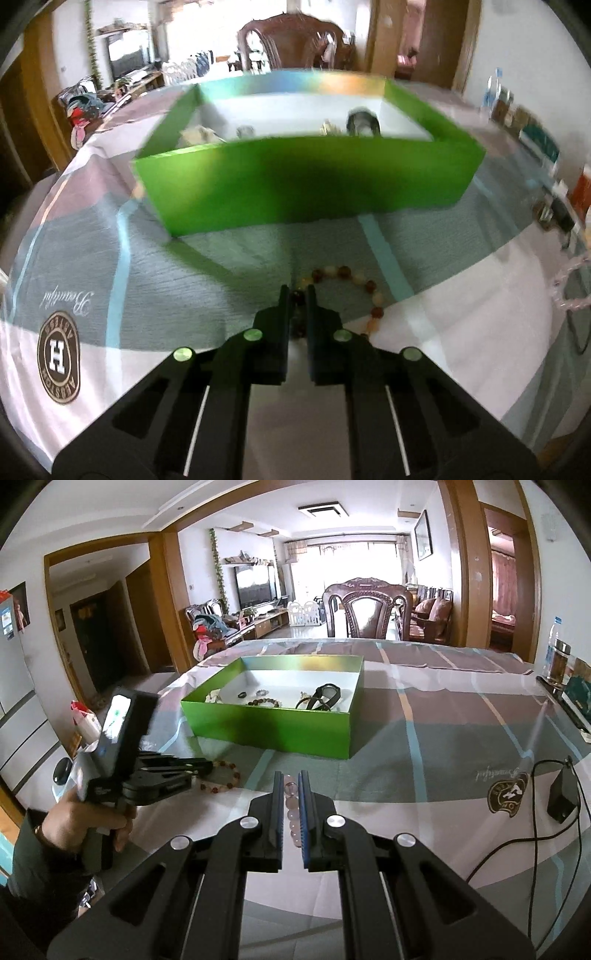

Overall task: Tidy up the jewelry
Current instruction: 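Carry both bead bracelets toward the green box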

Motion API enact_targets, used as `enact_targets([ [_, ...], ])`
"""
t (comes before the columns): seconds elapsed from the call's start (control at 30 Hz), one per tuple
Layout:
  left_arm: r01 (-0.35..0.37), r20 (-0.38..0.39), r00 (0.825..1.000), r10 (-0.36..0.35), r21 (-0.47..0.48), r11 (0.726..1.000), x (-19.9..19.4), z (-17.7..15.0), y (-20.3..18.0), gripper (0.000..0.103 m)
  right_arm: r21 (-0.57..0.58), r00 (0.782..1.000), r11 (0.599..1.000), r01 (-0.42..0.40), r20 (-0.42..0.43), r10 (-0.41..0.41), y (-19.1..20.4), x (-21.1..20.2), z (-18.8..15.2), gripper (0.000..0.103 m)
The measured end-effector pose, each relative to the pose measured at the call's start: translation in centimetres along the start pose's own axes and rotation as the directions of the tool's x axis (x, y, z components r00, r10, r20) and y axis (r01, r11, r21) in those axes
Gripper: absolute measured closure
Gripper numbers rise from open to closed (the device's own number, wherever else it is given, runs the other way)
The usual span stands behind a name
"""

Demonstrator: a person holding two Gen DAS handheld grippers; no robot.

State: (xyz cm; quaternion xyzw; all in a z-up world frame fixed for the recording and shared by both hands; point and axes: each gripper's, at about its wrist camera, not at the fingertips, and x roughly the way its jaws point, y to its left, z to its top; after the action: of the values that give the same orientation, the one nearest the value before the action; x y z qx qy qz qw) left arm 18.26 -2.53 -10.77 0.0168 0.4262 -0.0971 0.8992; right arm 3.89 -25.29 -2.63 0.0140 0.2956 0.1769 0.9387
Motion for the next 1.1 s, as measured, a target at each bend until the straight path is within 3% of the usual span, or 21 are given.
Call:
enact_targets([
  [0.17, 0.034, 0.154, 0.988, -0.027, -0.043, 0.998, -7.0, -0.9, 0.9, 0.095, 0.010, 1.000, 1.000, -0.007, 0.018, 0.007, 0.0, -0.3, 0.2, 0.095],
  [0.27, 0.069, 0.266, 0.963, -0.051, -0.059, 0.996, -12.5, -1.7, 1.7, 0.095, 0.013, 0.999, 1.000, -0.014, 0.034, 0.014, 0.5, -0.4, 0.4, 0.095],
  [0.37, 0.087, 0.335, 0.940, -0.065, -0.050, 0.995, -16.7, -2.4, 2.1, 0.095, 0.015, 0.999, 1.000, -0.023, 0.048, 0.023, 1.0, -0.4, 0.5, 0.095],
  [0.47, 0.082, 0.368, 0.928, -0.060, -0.043, 0.996, -19.0, -3.2, 2.2, 0.095, 0.011, 0.997, 0.999, -0.035, 0.064, 0.034, 1.6, -0.7, 0.6, 0.095],
  [0.57, 0.085, 0.371, 0.927, -0.057, -0.057, 0.995, -19.4, -4.2, 2.6, 0.095, 0.006, 0.997, 0.999, -0.042, 0.062, 0.041, 2.1, -0.5, 0.5, 0.095],
  [0.8, 0.124, 0.316, 0.945, -0.084, -0.111, 0.986, -16.7, -6.0, 3.3, 0.095, 0.014, 0.997, 0.998, -0.053, 0.048, 0.052, 2.5, -0.2, -0.5, 0.095],
  [1.1, 0.124, 0.302, 0.949, -0.086, -0.108, 0.986, -15.9, -6.3, 3.1, 0.095, 0.021, 0.998, 0.999, -0.049, 0.046, 0.048, 2.4, -0.1, -0.8, 0.095],
])
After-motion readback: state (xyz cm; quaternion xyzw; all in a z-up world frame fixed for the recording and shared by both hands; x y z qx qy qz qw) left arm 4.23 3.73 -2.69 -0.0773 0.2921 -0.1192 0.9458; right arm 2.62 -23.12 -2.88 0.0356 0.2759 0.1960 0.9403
